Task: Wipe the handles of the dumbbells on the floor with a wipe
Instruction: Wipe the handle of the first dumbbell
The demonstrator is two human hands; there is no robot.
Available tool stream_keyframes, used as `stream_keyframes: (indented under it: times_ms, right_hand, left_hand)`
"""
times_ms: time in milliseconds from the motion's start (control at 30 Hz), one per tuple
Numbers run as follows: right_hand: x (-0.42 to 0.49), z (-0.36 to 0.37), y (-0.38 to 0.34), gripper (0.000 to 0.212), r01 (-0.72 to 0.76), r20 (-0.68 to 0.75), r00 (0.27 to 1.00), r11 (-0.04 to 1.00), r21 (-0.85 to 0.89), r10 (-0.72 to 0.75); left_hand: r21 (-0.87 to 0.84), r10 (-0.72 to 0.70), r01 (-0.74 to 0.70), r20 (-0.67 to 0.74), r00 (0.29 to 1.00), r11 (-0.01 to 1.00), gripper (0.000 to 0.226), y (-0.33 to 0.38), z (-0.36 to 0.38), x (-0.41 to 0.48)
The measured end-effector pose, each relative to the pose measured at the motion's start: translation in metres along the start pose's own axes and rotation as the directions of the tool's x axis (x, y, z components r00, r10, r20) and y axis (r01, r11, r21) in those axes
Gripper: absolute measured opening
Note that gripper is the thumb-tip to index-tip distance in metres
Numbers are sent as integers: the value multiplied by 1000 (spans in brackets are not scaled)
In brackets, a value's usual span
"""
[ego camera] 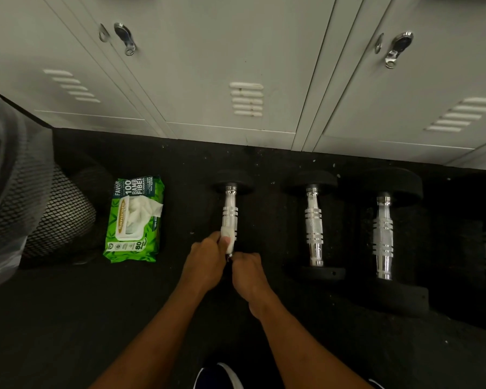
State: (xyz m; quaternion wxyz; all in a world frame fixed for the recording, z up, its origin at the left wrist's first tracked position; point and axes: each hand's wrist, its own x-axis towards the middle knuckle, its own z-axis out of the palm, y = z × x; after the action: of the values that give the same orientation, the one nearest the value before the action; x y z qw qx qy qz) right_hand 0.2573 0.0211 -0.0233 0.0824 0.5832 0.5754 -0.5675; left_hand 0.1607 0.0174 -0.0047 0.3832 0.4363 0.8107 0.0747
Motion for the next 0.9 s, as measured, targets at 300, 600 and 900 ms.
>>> stream_keyframes:
  times_ms: [300, 600, 900]
  right_hand:
    - [-4, -4, 0, 30, 6, -62, 998, 1000, -2, -6]
    - [-2, -3, 0, 31, 85, 14, 996, 973, -215, -84]
    - [-1, -4, -1, 27, 46, -3, 999, 978, -205, -48]
  left_hand:
    - [-195, -154, 121, -166, 974, 973, 30, 18, -3, 14]
    - [-261, -224, 166, -212, 951, 951, 33, 50, -19, 62]
    - [-96, -74, 60, -152, 986, 994, 34, 40, -12, 30]
